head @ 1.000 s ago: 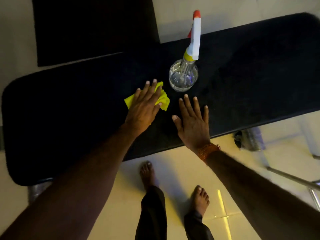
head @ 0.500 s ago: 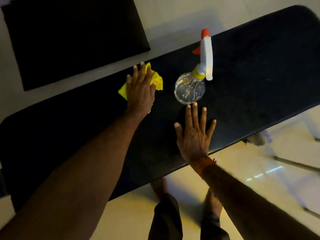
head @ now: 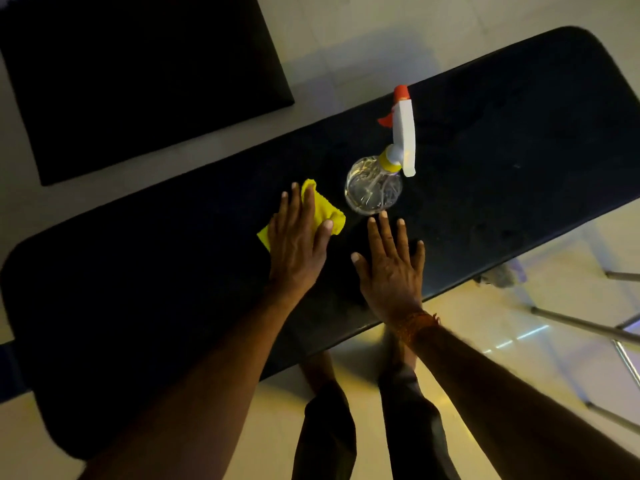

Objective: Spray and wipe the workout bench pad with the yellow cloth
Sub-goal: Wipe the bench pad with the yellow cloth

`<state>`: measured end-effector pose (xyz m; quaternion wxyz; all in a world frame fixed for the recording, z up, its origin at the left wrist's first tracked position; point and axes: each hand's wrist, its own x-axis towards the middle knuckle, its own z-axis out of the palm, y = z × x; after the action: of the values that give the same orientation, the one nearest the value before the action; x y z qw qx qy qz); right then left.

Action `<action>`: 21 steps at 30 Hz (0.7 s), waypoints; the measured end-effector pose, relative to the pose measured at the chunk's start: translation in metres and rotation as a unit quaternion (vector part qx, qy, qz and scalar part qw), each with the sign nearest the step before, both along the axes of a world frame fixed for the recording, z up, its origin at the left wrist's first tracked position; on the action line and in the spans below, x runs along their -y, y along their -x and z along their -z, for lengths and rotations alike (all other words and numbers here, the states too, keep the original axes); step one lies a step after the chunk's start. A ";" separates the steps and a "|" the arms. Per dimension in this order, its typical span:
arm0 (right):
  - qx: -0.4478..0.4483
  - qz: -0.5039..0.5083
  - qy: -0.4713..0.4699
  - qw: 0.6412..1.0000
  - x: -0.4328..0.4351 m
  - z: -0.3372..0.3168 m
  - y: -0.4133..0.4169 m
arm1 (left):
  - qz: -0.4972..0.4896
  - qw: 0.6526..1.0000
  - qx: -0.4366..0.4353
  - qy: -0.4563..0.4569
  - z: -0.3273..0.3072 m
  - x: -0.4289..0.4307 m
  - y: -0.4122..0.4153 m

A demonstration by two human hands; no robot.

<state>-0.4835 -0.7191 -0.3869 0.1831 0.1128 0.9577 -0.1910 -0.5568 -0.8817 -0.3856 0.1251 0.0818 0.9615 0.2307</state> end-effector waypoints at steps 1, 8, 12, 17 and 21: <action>-0.008 0.014 0.007 1.000 0.004 -0.002 0.000 | -0.034 0.999 -0.016 -0.021 -0.004 0.001 -0.002; -0.074 0.038 0.105 0.991 0.033 -0.019 0.001 | -0.213 0.966 0.123 -0.076 -0.018 0.026 0.012; -0.073 0.081 0.291 0.951 0.026 -0.027 0.020 | -0.156 0.973 0.095 -0.139 -0.031 0.037 0.005; 0.103 0.183 0.593 0.777 0.030 -0.037 0.051 | -0.215 0.823 0.248 -0.464 -0.056 0.051 -0.002; 0.168 0.200 0.675 0.690 0.031 -0.039 0.064 | -0.250 0.773 0.258 -0.523 -0.065 0.054 -0.009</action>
<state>-0.5473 -0.7498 -0.3482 0.3249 0.1783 0.4787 -0.7959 -0.5479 -0.9354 -0.3206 0.2442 -0.1708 0.6106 0.7337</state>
